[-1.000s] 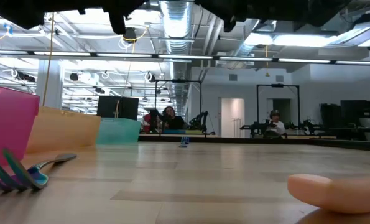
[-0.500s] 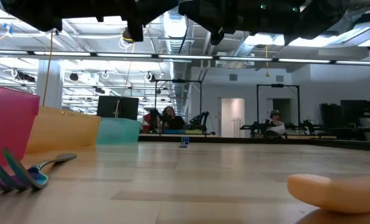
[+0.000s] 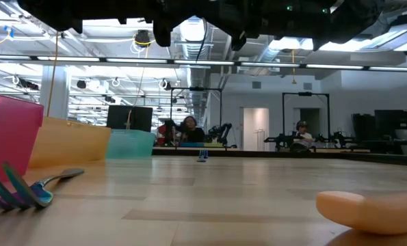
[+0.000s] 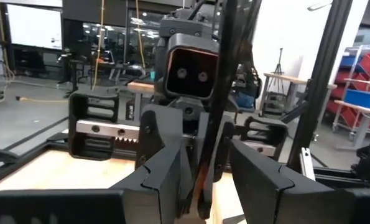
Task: Sort silverware by color (type)
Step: Put the black fork into the blue bin
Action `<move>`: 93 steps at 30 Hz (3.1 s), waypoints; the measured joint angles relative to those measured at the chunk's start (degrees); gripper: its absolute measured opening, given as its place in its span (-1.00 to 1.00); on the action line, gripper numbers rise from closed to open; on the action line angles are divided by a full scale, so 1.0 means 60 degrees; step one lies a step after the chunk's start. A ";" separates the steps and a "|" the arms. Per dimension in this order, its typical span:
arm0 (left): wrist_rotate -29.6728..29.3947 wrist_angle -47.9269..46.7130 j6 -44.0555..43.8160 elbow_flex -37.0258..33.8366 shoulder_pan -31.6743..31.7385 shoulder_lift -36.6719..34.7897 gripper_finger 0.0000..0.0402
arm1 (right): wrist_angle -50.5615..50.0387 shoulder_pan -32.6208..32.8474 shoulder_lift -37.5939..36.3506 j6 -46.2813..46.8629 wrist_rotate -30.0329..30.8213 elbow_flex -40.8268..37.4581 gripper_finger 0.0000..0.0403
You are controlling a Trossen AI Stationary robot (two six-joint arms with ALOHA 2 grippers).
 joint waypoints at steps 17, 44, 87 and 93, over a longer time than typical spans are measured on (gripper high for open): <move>-0.0283 -0.0307 0.0248 0.0004 0.0014 0.0000 -0.98 | -0.0059 0.0014 0.0000 0.0361 -0.0002 -0.0007 -0.75; -0.1268 -0.7320 0.0692 0.3274 0.0725 -0.0727 -1.00 | -0.0749 -0.0747 -0.0011 0.0991 -0.0001 0.0011 0.33; -0.1999 -1.6237 -0.0255 0.4317 0.8266 -0.0710 -1.00 | -0.3834 -0.0732 -0.0011 0.0900 -0.0036 0.0000 0.33; -0.1914 -1.6187 0.0651 0.4317 0.8446 -0.0220 -1.00 | -0.3832 -0.0732 -0.0009 0.0882 -0.0033 0.0000 0.33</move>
